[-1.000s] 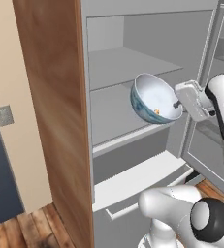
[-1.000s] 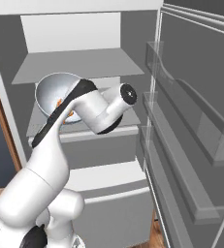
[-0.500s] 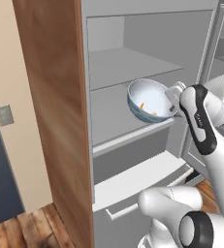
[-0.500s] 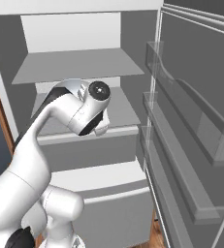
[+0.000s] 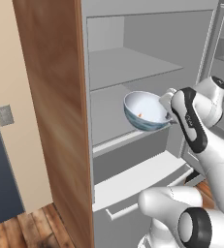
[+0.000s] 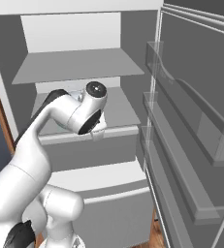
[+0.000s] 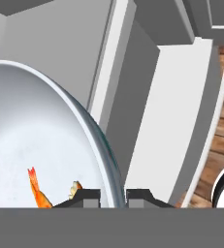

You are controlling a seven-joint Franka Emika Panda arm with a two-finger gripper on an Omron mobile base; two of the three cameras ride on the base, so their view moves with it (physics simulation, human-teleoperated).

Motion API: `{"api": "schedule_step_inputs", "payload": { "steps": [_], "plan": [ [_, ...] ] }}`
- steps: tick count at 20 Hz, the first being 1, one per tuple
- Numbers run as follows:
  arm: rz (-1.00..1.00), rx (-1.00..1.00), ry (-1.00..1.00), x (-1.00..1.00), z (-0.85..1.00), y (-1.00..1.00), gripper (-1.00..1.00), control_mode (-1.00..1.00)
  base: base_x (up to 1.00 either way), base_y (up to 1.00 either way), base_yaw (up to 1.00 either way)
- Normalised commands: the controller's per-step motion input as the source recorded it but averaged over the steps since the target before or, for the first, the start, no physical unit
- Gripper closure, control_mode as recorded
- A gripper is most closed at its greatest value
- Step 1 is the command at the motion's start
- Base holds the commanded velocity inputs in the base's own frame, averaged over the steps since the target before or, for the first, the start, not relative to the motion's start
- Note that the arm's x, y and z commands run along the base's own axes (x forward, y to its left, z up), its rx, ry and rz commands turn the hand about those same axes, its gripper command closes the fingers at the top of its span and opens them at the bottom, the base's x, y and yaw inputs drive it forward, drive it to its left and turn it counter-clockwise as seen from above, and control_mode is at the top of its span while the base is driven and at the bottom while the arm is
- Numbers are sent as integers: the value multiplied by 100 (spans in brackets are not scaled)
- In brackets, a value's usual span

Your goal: Move the glass cup from next to the sink to the open cabinet. Then, move the bowl with the shrimp to the fridge to clear the area for faucet cleaning.

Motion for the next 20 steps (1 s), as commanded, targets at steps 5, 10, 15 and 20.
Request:
{"api": "schedule_step_inputs", "payload": {
  "steps": [5,10,15,20],
  "plan": [
    [-8,0,13,67,0,27,100,-100,0,0,0],
    [-13,0,9,68,0,31,100,-100,0,0,0],
    [-8,-3,12,39,-28,20,100,-100,0,0,0],
    [-6,-6,14,27,-43,15,100,-100,0,0,0]
  ]
}}
